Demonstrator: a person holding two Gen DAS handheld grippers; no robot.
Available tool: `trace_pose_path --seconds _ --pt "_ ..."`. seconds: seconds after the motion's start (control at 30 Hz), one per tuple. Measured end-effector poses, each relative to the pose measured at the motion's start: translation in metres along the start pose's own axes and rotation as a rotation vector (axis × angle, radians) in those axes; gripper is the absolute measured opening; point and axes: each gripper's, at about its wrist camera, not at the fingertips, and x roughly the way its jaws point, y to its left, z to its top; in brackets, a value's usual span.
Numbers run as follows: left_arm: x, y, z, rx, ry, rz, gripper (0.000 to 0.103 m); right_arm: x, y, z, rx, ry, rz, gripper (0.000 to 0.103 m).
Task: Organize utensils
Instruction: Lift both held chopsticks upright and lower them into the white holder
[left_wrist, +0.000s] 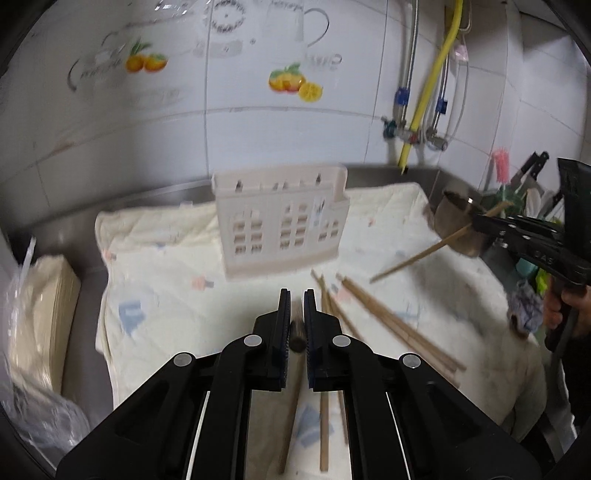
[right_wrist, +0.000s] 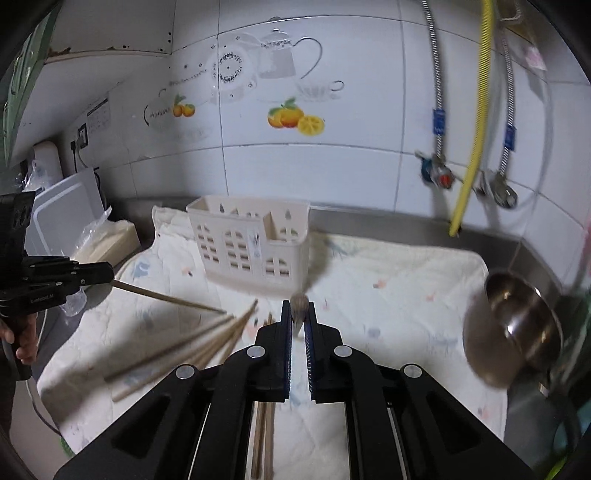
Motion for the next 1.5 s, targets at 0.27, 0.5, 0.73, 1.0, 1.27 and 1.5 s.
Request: trace_pose_path --seconds 0.27,0.5,0.73,1.0,1.27,1.5 --pt "-0.001 -0.017 0.065 0.079 -0.032 0.004 0.006 0.001 -0.009 0.066 -0.011 -0.012 0.057 0.007" --pt "-0.013 -0.021 0.116 0.112 -0.088 0.016 0.006 0.002 -0.007 0.115 -0.040 -0.046 0.073 0.007" --pt "-0.035 -0.012 0.181 0.104 -0.214 0.047 0.006 0.005 -0.004 0.153 -0.049 -0.097 0.070 0.007" --pt "-0.020 0.010 0.217 0.043 -0.314 0.117 0.006 0.045 -0.001 0.159 -0.054 -0.045 0.048 0.007" --pt "0.040 0.046 0.194 -0.058 -0.219 0.128 0.006 0.082 0.002 0.140 -0.058 0.025 0.051 0.007" --pt "0.070 0.061 0.167 -0.073 -0.134 0.124 0.006 0.099 -0.002 0.129 -0.036 0.059 0.050 0.007"
